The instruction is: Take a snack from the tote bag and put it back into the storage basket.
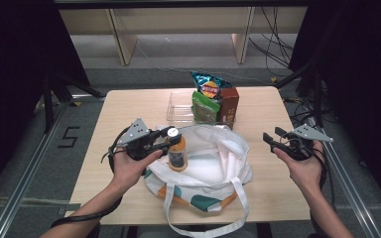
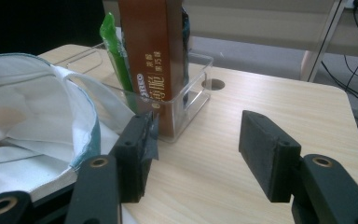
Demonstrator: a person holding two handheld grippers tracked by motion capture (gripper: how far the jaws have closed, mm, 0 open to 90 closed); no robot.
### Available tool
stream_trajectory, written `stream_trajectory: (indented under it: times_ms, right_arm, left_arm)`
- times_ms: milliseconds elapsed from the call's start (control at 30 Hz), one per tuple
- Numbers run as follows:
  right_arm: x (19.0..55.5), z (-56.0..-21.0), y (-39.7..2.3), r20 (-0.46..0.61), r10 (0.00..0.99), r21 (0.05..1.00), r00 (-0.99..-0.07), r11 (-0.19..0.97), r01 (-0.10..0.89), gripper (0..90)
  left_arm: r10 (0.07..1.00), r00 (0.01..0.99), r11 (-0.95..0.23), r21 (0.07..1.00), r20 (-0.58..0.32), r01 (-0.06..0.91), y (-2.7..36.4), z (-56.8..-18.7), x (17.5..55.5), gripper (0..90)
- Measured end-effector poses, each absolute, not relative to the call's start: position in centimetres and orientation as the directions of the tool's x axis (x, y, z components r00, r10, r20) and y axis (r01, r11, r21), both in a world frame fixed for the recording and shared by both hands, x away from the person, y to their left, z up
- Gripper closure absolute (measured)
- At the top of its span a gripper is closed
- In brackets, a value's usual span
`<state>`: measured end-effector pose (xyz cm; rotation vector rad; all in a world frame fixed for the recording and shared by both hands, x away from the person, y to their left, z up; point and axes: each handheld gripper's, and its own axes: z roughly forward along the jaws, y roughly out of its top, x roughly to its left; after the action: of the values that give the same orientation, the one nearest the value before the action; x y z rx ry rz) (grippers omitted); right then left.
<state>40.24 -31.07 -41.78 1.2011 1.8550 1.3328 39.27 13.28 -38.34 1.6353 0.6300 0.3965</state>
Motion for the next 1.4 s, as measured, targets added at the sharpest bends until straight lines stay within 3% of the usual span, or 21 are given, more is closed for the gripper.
stream_trajectory:
  times_ms: [1400]
  right_arm:
    - [40.0,-41.9,-30.5,0.039,0.891,0.931,-0.453,0.132,0.34,45.8]
  left_arm:
    - [0.615,0.785,-0.036,0.992,-0.074,0.122,13.8,-34.1,40.7,58.5]
